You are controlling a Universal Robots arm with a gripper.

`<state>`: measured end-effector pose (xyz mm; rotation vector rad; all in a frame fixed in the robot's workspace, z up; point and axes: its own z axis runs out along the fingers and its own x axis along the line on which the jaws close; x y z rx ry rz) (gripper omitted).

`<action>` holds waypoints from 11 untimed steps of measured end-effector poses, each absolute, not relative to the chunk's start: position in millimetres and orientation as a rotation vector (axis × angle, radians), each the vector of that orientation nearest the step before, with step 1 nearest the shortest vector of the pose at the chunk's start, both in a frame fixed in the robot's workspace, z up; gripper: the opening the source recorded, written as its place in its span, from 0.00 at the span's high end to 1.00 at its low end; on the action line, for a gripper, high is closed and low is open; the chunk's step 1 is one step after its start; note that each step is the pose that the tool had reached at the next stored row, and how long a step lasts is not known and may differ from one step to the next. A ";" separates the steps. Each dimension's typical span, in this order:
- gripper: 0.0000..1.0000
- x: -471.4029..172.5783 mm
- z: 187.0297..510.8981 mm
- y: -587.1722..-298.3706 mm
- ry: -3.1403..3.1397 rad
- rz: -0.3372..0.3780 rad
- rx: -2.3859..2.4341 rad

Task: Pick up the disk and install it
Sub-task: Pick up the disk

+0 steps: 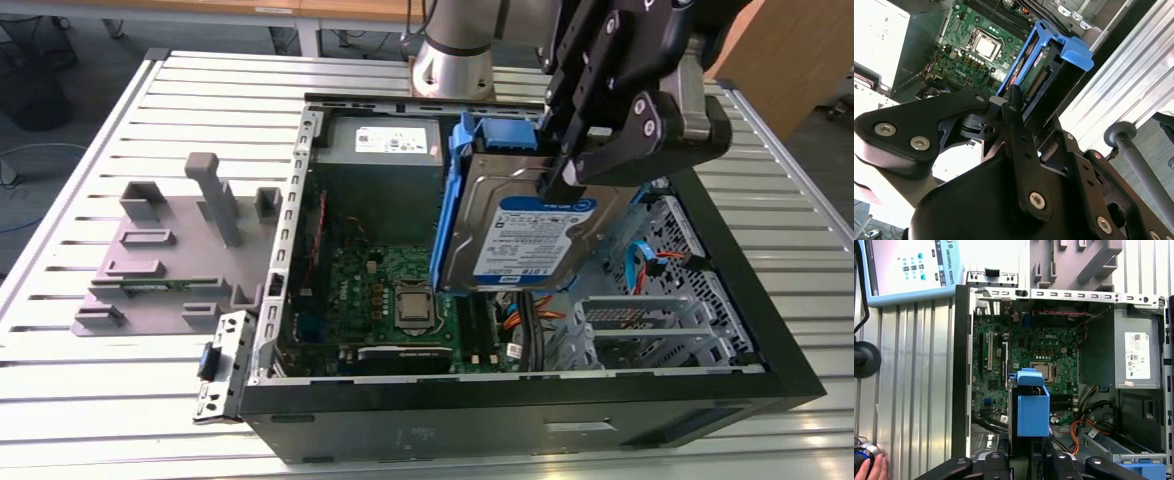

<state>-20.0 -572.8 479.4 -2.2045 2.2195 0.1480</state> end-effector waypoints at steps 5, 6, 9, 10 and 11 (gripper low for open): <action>0.65 -19.9 479.4 -574.1 2.219 0.148 -2.204; 0.65 -20.0 479.5 -574.1 2.220 0.148 -2.205; 0.65 -19.9 479.4 -574.1 2.219 0.148 -2.204; 0.65 -19.9 479.4 -574.1 2.219 0.148 -2.205; 0.65 -19.9 479.4 -574.1 2.219 0.148 -2.205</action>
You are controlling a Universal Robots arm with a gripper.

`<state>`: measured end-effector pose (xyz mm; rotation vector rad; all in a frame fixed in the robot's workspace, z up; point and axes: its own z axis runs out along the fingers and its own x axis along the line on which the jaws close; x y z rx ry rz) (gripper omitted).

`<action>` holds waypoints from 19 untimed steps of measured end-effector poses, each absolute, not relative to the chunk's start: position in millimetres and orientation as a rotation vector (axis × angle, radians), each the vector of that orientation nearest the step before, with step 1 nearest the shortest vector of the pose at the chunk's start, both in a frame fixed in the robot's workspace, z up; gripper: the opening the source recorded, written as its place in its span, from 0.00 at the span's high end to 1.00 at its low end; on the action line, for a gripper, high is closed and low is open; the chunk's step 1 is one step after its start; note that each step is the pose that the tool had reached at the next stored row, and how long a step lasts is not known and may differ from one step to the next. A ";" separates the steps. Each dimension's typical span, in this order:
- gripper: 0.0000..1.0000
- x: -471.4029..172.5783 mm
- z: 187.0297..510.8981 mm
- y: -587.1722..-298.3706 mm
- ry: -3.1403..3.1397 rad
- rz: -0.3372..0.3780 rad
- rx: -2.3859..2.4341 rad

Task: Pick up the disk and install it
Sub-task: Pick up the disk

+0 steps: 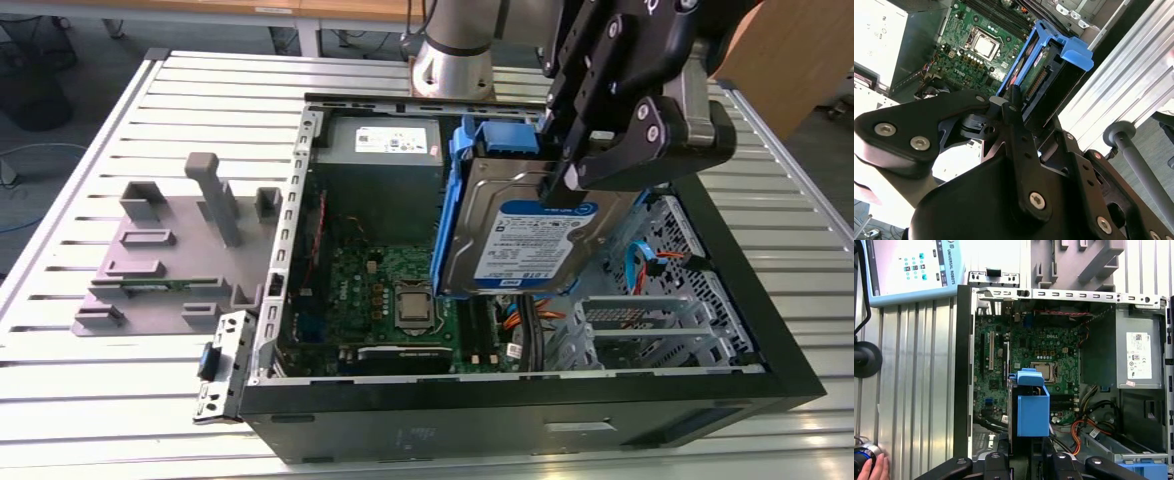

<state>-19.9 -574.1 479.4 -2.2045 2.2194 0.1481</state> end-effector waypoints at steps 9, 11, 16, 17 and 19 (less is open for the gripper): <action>0.65 -7.9 479.4 -574.1 2.219 0.148 -2.205; 0.65 -5.7 479.4 -574.1 2.219 0.148 -2.205; 0.65 -5.3 479.4 -574.1 2.219 0.148 -2.204; 0.65 -5.3 479.4 -574.1 2.219 0.148 -2.205; 0.65 -5.3 479.4 -574.1 2.219 0.148 -2.205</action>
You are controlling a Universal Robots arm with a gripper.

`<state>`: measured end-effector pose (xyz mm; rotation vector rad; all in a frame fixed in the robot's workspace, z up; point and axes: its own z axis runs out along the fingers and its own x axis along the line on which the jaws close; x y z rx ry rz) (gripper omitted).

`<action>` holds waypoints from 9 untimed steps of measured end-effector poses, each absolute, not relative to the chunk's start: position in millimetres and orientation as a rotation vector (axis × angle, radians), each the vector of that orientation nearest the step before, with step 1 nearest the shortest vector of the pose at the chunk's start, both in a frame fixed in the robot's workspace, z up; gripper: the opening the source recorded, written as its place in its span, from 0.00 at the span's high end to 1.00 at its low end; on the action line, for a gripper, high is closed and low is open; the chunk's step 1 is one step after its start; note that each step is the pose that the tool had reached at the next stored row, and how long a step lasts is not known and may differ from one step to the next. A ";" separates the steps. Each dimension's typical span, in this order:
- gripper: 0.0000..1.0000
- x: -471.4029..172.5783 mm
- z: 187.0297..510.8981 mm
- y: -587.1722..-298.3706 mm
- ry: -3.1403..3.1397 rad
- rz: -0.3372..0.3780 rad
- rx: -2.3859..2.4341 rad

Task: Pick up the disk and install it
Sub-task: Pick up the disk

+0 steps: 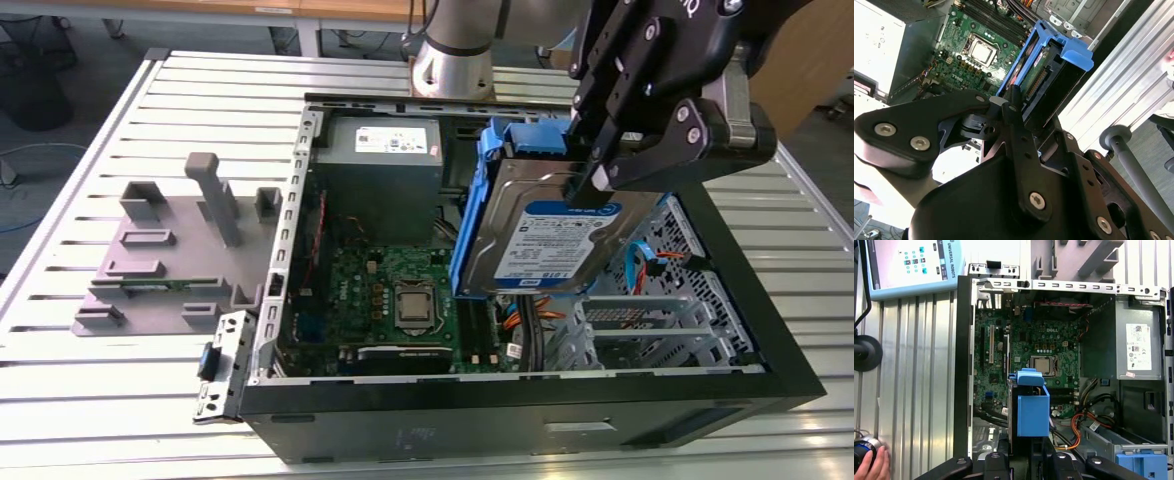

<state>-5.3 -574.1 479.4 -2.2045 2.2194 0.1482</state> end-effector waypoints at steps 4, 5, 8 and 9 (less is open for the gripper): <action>0.65 -5.2 479.4 -574.1 2.219 0.148 -2.204; 0.65 -4.8 479.4 -574.1 2.219 0.148 -2.205; 0.65 -2.0 479.4 -574.1 2.219 0.148 -2.204; 0.65 -1.0 479.4 -574.1 2.219 0.148 -2.205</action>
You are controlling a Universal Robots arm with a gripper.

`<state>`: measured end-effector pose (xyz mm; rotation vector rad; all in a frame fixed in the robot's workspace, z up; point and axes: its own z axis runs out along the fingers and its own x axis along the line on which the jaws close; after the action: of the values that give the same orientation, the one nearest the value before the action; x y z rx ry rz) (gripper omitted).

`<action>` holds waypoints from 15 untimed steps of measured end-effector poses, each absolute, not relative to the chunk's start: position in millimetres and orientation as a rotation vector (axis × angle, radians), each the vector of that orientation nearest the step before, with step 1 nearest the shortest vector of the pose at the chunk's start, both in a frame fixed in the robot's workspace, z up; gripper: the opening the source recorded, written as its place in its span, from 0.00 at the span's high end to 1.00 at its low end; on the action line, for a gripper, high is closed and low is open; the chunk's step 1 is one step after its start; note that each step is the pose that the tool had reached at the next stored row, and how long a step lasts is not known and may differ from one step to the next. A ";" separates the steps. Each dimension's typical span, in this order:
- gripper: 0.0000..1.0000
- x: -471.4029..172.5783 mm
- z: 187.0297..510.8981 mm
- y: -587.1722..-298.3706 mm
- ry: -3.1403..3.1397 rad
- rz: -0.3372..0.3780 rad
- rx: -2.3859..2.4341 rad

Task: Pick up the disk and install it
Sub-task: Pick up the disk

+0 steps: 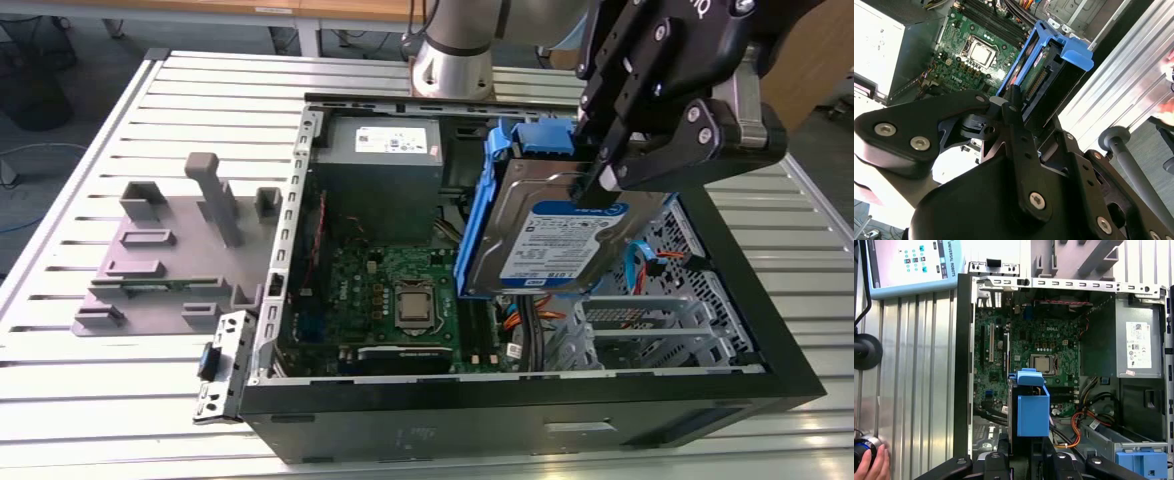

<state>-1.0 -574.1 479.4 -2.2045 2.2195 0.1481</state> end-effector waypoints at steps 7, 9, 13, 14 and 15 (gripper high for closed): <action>0.65 2.4 479.4 -574.1 2.219 0.148 -2.205; 0.65 2.4 479.4 -574.1 2.219 0.148 -2.204; 0.65 4.5 479.4 -574.1 2.219 0.148 -2.205; 0.65 5.3 479.4 -574.1 2.219 0.148 -2.205; 0.65 5.9 479.4 -574.1 2.219 0.148 -2.205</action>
<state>5.9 -574.1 479.4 -2.2046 2.2195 0.1481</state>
